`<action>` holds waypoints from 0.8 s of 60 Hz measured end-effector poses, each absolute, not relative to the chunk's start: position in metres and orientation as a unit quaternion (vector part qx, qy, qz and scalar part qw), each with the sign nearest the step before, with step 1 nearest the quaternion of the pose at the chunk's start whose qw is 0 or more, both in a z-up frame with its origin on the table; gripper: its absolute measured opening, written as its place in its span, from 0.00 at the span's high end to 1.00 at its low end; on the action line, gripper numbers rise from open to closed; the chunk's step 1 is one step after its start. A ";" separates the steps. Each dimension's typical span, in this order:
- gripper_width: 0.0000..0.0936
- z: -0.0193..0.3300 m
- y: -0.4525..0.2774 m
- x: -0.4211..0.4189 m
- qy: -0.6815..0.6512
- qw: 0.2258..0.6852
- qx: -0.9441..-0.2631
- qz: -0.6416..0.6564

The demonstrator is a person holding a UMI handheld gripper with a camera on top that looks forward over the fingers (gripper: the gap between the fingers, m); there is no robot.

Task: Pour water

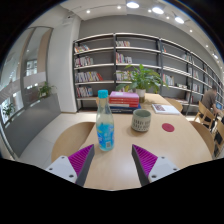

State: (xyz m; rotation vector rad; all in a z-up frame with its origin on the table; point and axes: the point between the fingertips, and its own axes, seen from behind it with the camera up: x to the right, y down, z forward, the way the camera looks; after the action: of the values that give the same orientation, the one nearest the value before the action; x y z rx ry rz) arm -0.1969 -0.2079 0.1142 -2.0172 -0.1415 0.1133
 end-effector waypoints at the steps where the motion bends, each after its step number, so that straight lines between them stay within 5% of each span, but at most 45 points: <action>1: 0.18 0.113 -0.202 -0.202 -0.059 0.531 -0.844 0.052; 28: 0.20 0.096 -0.059 -0.255 -0.065 0.573 -0.815 0.055; 34: 0.41 0.103 -0.053 -0.263 -0.078 0.601 -0.794 0.047; 48: 0.62 0.102 -0.035 -0.261 -0.063 0.623 -0.776 0.076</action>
State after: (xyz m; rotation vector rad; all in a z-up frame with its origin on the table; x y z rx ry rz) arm -0.2614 -0.0346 0.1019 -1.7826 -0.1454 0.1753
